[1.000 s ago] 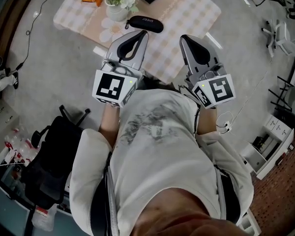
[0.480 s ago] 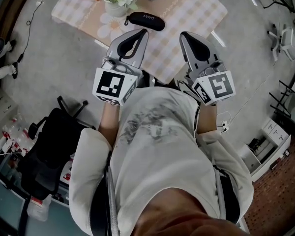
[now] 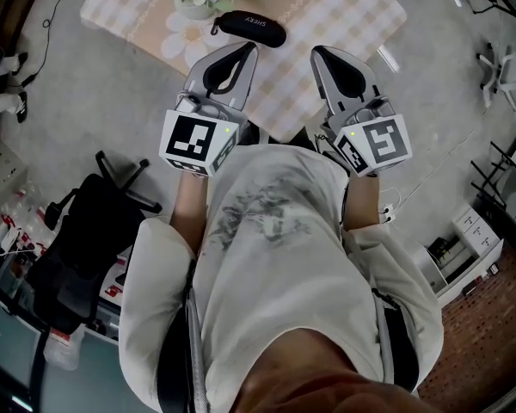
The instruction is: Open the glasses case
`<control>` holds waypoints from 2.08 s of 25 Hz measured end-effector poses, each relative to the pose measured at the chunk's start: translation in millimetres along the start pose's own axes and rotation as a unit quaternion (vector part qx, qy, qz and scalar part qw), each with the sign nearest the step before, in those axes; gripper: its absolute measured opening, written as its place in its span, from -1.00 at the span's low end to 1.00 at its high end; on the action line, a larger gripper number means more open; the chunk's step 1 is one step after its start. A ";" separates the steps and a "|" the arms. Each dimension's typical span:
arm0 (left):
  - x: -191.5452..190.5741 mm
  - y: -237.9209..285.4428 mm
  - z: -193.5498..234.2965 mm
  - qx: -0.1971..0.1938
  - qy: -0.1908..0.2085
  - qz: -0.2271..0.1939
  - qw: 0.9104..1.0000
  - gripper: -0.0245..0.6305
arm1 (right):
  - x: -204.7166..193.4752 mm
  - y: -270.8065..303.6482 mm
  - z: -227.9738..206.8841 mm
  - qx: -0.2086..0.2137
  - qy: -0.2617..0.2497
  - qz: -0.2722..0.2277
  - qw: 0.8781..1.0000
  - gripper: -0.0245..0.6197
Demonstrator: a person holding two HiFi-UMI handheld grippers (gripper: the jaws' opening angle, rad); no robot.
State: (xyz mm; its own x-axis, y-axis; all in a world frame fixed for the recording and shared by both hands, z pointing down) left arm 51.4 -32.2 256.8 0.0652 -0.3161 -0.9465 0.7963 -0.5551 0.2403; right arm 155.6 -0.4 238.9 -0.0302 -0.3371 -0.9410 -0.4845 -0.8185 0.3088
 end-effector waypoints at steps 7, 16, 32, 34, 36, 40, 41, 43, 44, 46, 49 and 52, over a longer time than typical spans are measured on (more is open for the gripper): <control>-14.7 14.6 5.5 0.009 -0.007 0.018 1.000 -0.91 | -15.8 7.9 -17.5 0.003 0.014 0.010 1.000 -0.88; -54.9 38.5 20.5 0.036 -0.001 0.054 0.998 -0.91 | -47.5 26.1 -37.4 0.014 0.018 0.046 0.999 -0.87; -115.0 80.8 43.8 0.077 0.023 0.100 0.992 -0.91 | -112.1 67.1 -60.2 0.046 0.035 0.099 0.993 -0.87; -122.6 83.1 47.7 0.080 0.025 0.107 0.991 -0.91 | -119.1 72.6 -60.3 0.049 0.038 0.104 0.993 -0.87; -127.8 85.0 50.4 0.080 0.028 0.113 0.990 -0.91 | -124.2 77.8 -60.1 0.054 0.040 0.106 0.992 -0.88; -134.1 89.3 56.6 0.086 0.021 0.115 0.989 -0.91 | -135.4 87.8 -60.6 0.061 0.044 0.113 0.991 -0.87; -135.8 90.3 57.8 0.087 0.019 0.116 0.989 -0.91 | -138.4 90.3 -60.6 0.063 0.045 0.116 0.990 -0.87; -137.7 93.1 59.9 0.087 0.014 0.117 0.989 -0.91 | -144.2 96.1 -60.7 0.067 0.046 0.120 0.989 -0.87; -138.4 94.9 60.8 0.087 0.013 0.117 0.989 -0.91 | -147.1 99.6 -60.7 0.070 0.046 0.123 0.989 -0.87; -140.9 98.4 62.7 0.086 0.012 0.120 0.989 -0.91 | -153.0 106.9 -60.7 0.074 0.046 0.129 0.988 -0.87; -146.5 101.5 66.2 0.087 0.010 0.125 0.988 -0.91 | -161.4 116.3 -60.3 0.078 0.046 0.138 0.986 -0.87; -150.1 102.1 68.6 0.089 0.006 0.128 0.988 -0.91 | -168.2 122.4 -59.3 0.080 0.047 0.145 0.985 -0.87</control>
State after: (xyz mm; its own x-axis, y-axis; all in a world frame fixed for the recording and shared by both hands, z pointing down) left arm 81.6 -94.3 438.1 0.2585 -0.4561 -0.8516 0.6346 -0.5845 0.5056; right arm 153.2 -71.5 443.2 -0.1094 -0.5933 -0.7975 -0.6001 -0.6002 0.5288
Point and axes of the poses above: the fingertips, and each gripper's own axes: y forward along the fingers, z to its left, x out of its top, the point moved 2 cm from there along -y, backward along the fingers, and after that the axes turned 3 degrees about x, right-handed, at the moved point
